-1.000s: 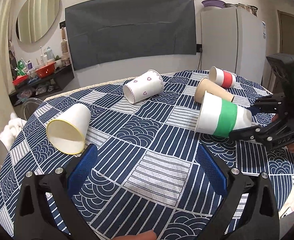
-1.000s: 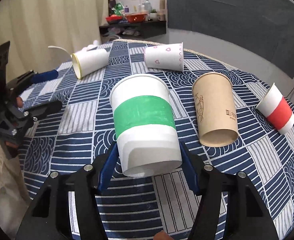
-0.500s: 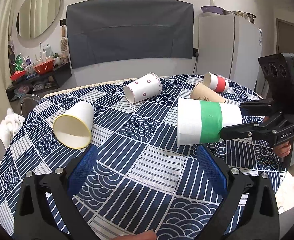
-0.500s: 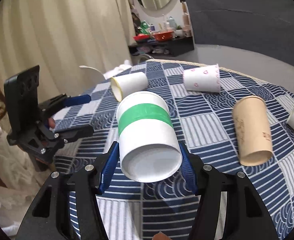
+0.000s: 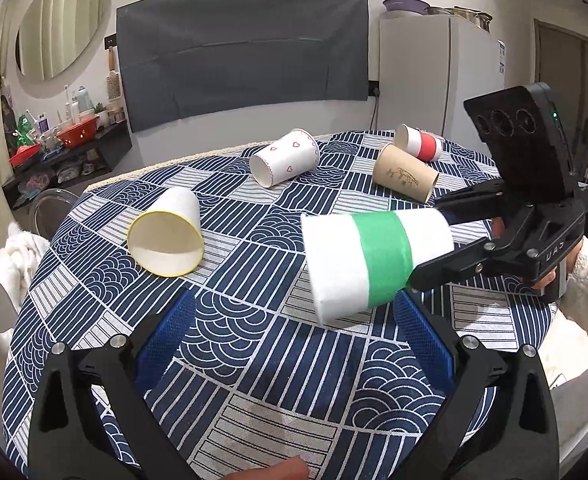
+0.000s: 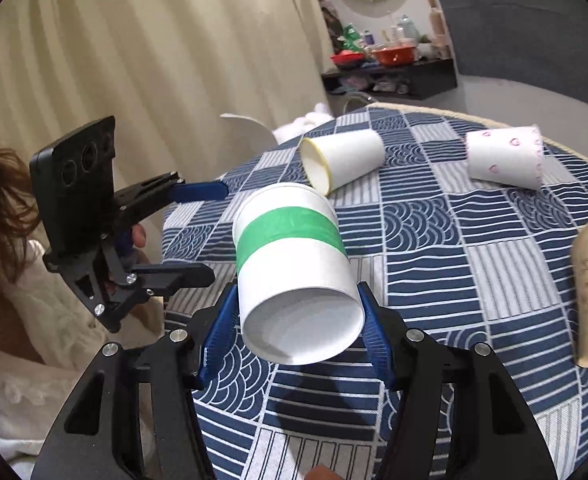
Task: Flip cup upside down
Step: 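Lift the green-banded cup off the cloth with the left gripper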
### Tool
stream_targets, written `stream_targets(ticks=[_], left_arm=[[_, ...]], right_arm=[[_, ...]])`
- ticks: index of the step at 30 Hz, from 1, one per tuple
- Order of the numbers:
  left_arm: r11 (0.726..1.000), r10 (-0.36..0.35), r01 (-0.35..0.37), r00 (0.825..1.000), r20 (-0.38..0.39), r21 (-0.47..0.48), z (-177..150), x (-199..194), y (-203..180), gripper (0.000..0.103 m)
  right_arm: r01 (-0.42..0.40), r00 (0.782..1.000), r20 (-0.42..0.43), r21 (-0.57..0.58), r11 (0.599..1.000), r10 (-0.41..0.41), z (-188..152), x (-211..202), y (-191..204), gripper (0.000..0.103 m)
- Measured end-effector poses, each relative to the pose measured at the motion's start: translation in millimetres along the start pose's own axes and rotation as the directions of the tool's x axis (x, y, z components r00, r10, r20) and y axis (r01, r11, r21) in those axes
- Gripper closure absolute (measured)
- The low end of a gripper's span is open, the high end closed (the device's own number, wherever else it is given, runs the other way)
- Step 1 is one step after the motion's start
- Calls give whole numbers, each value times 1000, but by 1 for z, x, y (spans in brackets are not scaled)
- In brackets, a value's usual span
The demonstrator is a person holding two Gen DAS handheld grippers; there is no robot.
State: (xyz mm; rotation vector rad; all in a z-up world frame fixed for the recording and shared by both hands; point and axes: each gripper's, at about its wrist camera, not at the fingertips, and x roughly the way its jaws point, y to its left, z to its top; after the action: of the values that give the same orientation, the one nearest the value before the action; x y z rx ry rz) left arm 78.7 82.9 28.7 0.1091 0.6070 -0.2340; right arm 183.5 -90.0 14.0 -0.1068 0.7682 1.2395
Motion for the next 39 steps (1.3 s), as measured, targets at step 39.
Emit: stream_targets(ticks=[39], left_arm=[[973, -22, 38, 997, -72, 230, 0, 17, -55, 6]], right_arm=[[417, 904, 49, 113, 902, -425, -85, -80, 17, 9]])
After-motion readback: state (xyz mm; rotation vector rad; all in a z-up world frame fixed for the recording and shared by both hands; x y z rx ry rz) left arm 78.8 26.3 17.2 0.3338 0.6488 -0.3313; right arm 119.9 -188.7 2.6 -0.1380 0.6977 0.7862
